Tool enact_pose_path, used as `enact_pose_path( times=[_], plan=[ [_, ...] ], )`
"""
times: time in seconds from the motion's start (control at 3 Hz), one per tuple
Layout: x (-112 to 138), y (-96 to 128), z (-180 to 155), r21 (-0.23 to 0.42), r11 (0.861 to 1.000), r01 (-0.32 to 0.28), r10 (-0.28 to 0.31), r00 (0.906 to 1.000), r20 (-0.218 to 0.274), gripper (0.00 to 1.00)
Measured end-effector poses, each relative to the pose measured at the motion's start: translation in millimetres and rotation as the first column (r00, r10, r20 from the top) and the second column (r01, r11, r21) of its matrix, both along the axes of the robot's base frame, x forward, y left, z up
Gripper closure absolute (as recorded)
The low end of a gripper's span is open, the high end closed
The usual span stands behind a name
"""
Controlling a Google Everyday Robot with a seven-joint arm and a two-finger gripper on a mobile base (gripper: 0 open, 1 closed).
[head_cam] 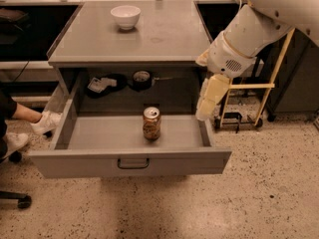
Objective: Pick orange can from top drawer and place on counter
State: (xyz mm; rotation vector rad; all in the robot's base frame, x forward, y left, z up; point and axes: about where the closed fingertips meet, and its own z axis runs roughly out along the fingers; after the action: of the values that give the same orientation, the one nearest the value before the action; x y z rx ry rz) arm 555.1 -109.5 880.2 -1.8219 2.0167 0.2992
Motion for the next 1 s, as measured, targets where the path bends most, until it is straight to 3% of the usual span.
enact_pose_path(
  times=[0.33, 0.67, 1.0],
  plan=[
    [11.8, 6.3, -18.3, 0.054, 0.998, -0.034, 0.036, 0.9988, -0.033, 0.00],
    [45.5, 42.5, -39.5, 0.218, 0.967, -0.132, 0.141, 0.9895, -0.028, 0.00],
    [78.9, 83.6, -64.1, 0.408, 0.889, -0.205, 0.224, 0.9746, 0.003, 0.00]
  ],
)
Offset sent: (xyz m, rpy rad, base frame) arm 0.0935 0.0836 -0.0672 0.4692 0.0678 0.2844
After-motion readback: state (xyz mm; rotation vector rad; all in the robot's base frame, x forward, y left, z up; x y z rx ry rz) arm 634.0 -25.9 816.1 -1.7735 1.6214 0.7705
